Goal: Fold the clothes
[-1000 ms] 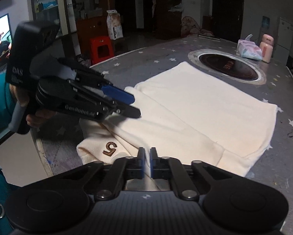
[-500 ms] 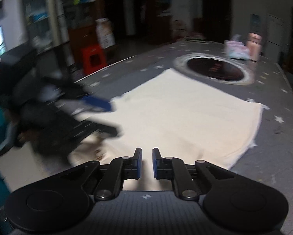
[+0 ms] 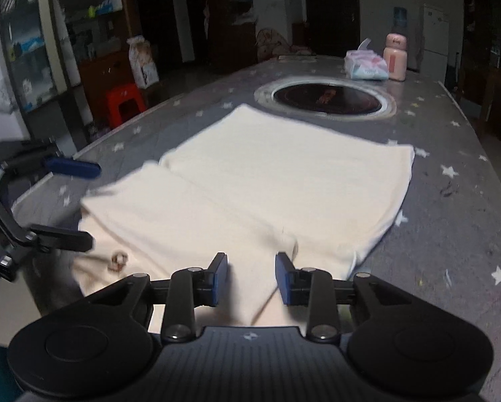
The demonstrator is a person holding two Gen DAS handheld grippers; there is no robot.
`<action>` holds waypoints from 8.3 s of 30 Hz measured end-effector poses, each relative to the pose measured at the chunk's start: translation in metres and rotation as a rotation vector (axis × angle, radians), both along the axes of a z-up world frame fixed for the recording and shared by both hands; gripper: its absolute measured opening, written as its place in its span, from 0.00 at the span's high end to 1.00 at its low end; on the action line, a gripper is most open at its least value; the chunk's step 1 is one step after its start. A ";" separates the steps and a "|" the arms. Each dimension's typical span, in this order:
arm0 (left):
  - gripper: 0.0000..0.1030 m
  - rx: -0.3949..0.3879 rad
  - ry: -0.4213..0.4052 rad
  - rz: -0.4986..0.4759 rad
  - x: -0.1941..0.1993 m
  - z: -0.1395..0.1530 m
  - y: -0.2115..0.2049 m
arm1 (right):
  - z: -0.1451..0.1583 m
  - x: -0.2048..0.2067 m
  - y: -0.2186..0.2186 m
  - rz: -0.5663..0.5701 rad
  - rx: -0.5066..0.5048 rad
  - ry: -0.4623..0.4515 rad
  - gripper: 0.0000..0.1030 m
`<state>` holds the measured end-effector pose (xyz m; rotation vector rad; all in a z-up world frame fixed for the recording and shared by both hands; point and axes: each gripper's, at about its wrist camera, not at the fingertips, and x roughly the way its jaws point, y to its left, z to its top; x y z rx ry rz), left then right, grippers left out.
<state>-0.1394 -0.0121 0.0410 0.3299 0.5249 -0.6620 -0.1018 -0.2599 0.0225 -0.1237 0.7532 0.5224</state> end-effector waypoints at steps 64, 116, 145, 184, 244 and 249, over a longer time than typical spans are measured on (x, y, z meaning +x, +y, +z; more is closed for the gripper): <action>0.94 0.102 -0.111 -0.045 -0.009 -0.010 0.020 | 0.019 -0.030 0.007 0.151 0.017 -0.095 0.90; 0.92 -0.064 0.039 0.159 0.157 0.004 -0.035 | -0.001 0.079 -0.065 -0.179 0.065 0.003 0.78; 0.87 -0.046 0.136 0.089 0.150 -0.018 -0.068 | -0.011 0.087 -0.062 -0.189 0.041 0.010 0.85; 0.77 -0.110 0.251 0.165 0.177 -0.018 -0.066 | -0.002 0.099 -0.006 -0.052 0.045 0.046 0.83; 0.62 -0.065 0.116 0.039 0.072 -0.020 -0.053 | 0.000 -0.009 -0.048 -0.087 0.033 -0.016 0.85; 0.62 -0.062 0.115 0.039 0.071 -0.020 -0.052 | 0.009 0.000 -0.054 -0.094 0.039 -0.029 0.85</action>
